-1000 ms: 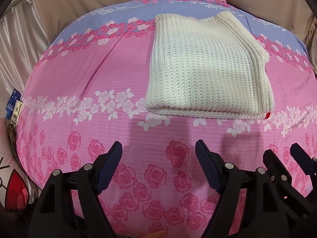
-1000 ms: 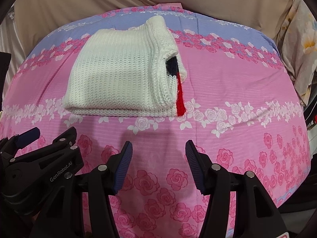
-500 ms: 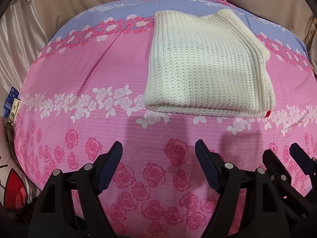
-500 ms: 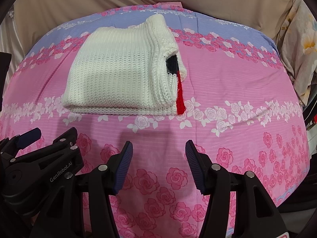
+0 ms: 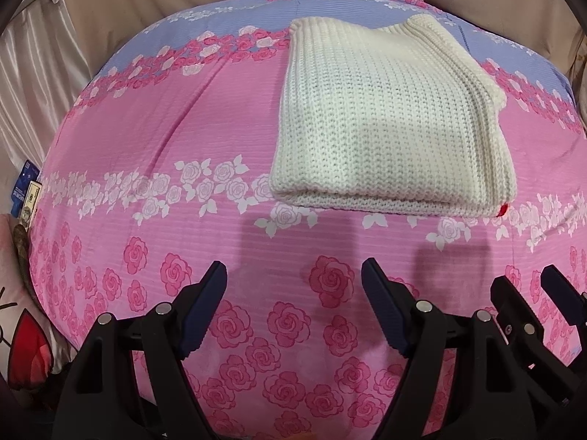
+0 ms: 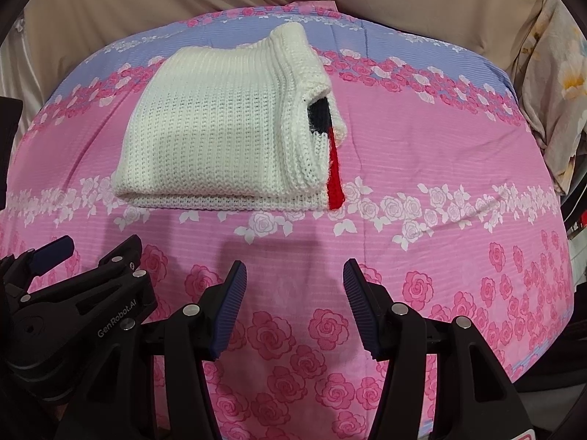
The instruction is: Fold small clothes
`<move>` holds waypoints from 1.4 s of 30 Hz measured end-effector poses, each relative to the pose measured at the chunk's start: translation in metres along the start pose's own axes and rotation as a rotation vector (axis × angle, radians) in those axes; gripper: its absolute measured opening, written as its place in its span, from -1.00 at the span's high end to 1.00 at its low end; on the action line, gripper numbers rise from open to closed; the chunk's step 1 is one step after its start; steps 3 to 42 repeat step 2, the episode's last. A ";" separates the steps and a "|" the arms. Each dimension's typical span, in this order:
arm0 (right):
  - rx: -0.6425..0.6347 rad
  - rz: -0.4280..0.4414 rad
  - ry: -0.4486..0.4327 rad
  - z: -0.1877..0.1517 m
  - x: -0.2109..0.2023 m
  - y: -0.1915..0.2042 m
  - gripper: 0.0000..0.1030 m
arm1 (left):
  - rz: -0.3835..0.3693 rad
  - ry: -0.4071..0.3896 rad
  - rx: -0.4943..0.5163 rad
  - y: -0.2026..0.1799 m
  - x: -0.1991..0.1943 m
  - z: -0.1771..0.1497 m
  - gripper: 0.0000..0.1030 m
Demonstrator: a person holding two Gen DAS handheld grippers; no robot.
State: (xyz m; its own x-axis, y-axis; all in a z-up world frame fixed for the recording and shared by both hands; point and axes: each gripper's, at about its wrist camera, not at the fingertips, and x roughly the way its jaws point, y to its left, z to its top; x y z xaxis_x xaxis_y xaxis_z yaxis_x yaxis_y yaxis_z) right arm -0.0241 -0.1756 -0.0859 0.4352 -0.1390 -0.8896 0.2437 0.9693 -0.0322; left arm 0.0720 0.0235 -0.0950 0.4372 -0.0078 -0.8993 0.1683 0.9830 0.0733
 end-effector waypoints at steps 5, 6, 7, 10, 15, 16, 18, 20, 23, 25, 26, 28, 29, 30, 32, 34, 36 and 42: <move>-0.002 -0.002 -0.003 0.000 0.000 0.000 -0.06 | 0.003 -0.001 0.004 0.001 0.000 0.000 -0.42; -0.002 -0.002 -0.003 0.000 0.000 0.000 -0.06 | 0.003 -0.001 0.004 0.001 0.000 0.000 -0.42; -0.002 -0.002 -0.003 0.000 0.000 0.000 -0.06 | 0.003 -0.001 0.004 0.001 0.000 0.000 -0.42; -0.002 -0.002 -0.003 0.000 0.000 0.000 -0.06 | 0.003 -0.001 0.004 0.001 0.000 0.000 -0.42; -0.002 -0.002 -0.003 0.000 0.000 0.000 -0.06 | 0.003 -0.001 0.004 0.001 0.000 0.000 -0.42; -0.002 -0.002 -0.003 0.000 0.000 0.000 -0.06 | 0.003 -0.001 0.004 0.001 0.000 0.000 -0.42; -0.002 -0.002 -0.003 0.000 0.000 0.000 -0.06 | 0.003 -0.001 0.004 0.001 0.000 0.000 -0.42; -0.002 -0.002 -0.003 0.000 0.000 0.000 -0.06 | 0.003 -0.001 0.004 0.001 0.000 0.000 -0.42; -0.002 -0.002 -0.003 0.000 0.000 0.000 -0.06 | 0.003 -0.001 0.004 0.001 0.000 0.000 -0.42; -0.002 -0.002 -0.003 0.000 0.000 0.000 -0.06 | 0.003 -0.001 0.004 0.001 0.000 0.000 -0.42; -0.002 -0.002 -0.003 0.000 0.000 0.000 -0.06 | 0.003 -0.001 0.004 0.001 0.000 0.000 -0.42; -0.002 -0.002 -0.003 0.000 0.000 0.000 -0.06 | 0.003 -0.001 0.004 0.001 0.000 0.000 -0.42; -0.002 -0.002 -0.003 0.000 0.000 0.000 -0.06 | 0.003 -0.001 0.004 0.001 0.000 0.000 -0.42; -0.002 -0.002 -0.003 0.000 0.000 0.000 -0.06 | 0.003 -0.001 0.004 0.001 0.000 0.000 -0.42; -0.002 -0.002 -0.003 0.000 0.000 0.000 -0.06 | 0.003 -0.001 0.004 0.001 0.000 0.000 -0.42; -0.002 -0.002 -0.003 0.000 0.000 0.000 -0.06 | 0.003 -0.001 0.004 0.001 0.000 0.000 -0.42; -0.002 -0.002 -0.003 0.000 0.000 0.000 -0.06 | 0.003 -0.001 0.004 0.001 0.000 0.000 -0.42; -0.002 -0.002 -0.003 0.000 0.000 0.000 -0.06 | 0.003 -0.001 0.004 0.001 0.000 0.000 -0.42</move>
